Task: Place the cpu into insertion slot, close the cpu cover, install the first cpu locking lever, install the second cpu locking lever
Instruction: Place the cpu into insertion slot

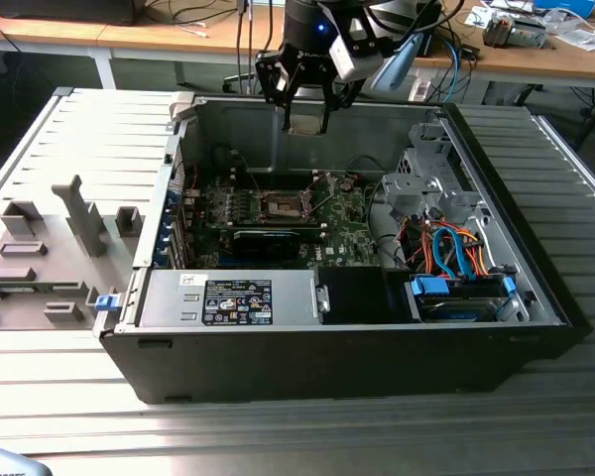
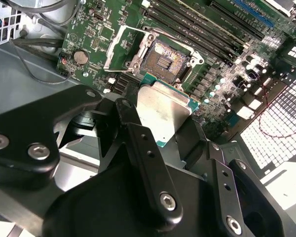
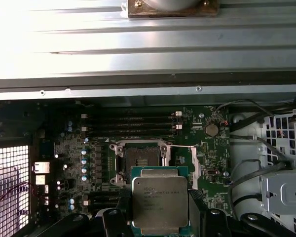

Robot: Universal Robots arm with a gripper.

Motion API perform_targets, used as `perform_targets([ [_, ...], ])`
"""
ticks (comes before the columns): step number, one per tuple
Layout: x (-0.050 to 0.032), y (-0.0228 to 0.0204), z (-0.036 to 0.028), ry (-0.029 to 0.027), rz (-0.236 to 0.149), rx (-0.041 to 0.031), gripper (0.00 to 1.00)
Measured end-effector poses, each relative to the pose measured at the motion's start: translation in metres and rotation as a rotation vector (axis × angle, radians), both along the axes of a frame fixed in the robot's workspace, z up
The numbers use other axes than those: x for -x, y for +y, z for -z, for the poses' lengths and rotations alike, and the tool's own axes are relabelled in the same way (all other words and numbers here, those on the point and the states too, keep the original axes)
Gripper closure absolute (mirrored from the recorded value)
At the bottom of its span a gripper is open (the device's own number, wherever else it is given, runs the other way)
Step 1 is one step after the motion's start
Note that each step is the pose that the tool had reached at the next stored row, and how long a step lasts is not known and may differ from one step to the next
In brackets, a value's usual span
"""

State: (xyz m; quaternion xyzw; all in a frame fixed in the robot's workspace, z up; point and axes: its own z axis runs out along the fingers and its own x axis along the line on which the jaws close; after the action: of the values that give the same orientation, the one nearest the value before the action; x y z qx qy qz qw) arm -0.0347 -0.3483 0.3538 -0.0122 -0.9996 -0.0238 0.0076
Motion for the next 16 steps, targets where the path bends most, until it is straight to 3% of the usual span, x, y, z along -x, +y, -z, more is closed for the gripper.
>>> perform_targets([
  [3, 0.0, 0.0, 0.0004, 0.0, 0.0, 0.0, 0.45],
  [5, 0.0, 0.0, 0.0109, 0.0001, 0.0, 0.0001, 0.45],
  [16, 0.0, 0.0, 0.0139, 0.0001, 0.0, 0.0014, 0.45],
])
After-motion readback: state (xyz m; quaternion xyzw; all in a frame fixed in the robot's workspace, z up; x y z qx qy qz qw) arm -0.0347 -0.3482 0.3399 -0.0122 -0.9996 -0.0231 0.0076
